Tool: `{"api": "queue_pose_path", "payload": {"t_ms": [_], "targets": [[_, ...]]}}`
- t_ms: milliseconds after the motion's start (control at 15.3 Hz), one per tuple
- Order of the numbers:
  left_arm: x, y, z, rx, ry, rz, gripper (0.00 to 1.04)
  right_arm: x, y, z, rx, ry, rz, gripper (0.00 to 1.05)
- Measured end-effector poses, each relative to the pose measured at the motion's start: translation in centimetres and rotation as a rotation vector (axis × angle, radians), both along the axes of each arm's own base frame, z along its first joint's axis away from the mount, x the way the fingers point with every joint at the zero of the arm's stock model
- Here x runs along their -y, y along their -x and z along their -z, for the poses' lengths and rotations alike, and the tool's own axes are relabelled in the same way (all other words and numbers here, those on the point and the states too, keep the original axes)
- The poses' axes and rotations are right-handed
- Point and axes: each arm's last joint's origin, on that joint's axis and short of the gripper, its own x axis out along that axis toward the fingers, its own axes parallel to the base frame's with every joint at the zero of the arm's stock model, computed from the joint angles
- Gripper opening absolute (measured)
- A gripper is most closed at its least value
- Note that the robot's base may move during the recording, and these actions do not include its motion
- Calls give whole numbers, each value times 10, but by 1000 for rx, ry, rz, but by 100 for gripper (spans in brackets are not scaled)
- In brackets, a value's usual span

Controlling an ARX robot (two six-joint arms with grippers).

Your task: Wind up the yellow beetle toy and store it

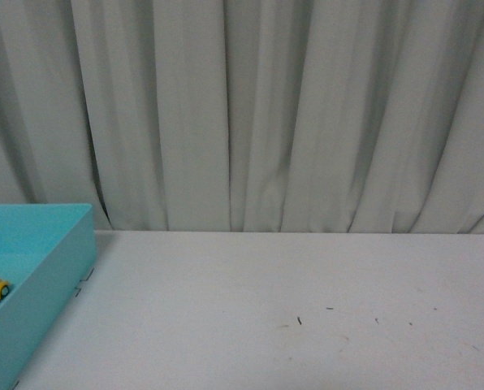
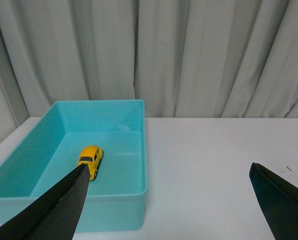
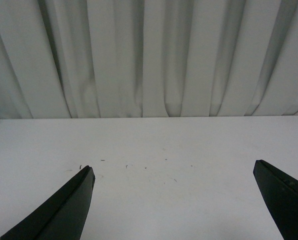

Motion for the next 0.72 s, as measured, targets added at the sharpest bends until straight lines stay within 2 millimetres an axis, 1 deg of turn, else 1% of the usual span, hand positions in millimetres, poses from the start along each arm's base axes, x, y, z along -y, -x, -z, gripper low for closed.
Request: {"api": "queue_pose_path", "payload": {"t_ms": [719], "targets": [[0, 0, 0, 3, 0, 0, 98, 0, 0, 0, 5, 0, 0, 98]]}}
